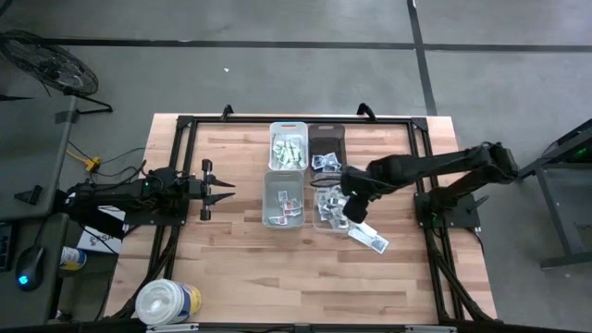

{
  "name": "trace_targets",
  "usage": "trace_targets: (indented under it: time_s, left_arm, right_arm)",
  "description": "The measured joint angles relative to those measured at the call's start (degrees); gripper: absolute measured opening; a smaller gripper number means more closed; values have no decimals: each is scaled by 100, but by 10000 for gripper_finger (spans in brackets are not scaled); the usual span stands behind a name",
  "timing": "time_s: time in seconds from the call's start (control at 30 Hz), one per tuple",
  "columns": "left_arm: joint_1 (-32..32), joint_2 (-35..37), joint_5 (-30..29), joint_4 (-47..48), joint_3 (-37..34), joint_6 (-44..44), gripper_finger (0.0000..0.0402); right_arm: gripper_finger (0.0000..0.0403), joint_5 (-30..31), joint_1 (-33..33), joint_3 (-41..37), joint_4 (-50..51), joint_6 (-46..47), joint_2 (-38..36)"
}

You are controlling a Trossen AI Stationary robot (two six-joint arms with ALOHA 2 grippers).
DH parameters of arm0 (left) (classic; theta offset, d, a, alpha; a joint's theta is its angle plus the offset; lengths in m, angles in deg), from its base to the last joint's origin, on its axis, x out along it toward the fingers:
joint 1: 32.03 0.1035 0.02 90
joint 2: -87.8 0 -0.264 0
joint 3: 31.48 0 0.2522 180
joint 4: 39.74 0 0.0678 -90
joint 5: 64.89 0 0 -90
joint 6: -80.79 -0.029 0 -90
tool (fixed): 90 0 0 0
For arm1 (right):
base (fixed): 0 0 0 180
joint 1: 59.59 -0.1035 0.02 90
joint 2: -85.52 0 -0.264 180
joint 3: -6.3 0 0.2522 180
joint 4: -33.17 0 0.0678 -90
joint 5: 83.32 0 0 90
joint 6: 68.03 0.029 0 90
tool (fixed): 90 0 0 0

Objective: Pick & Place First Aid Supplies
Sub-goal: Put the gray towelette pack into the transparent bin

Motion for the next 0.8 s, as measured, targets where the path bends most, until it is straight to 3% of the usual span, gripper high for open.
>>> trace_targets:
  time_s: [0.27, 0.53, 0.8]
  left_arm:
    - [0, -2, 0, 1, 0, 2, 96]
    - [1, -1, 0, 1, 0, 2, 96]
    - [0, 0, 0, -1, 0, 0, 96]
  right_arm:
    - [153, 189, -623, 2, 692, 1040, -153]
    - [154, 111, -1022, -16, 689, 1505, -153]
    - [149, -918, -1226, -1273, -1102, 1480, -425]
